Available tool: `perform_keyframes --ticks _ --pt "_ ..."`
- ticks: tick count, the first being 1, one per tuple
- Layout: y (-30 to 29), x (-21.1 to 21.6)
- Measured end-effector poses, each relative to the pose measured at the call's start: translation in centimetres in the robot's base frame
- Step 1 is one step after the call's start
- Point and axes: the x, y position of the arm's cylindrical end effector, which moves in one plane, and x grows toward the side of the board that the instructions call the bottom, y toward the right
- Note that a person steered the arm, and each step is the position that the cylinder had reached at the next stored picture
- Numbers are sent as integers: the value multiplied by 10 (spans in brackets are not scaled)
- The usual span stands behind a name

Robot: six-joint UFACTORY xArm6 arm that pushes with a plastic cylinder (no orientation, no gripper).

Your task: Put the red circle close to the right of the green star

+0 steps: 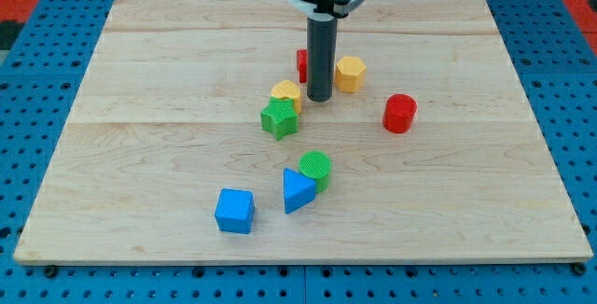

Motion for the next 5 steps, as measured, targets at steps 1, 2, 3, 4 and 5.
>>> perform_keyframes --ticks 1,2,3,4,5 --pt "86 -3" --pt "146 3" --pt "164 27" --pt "133 40" --pt "87 21"
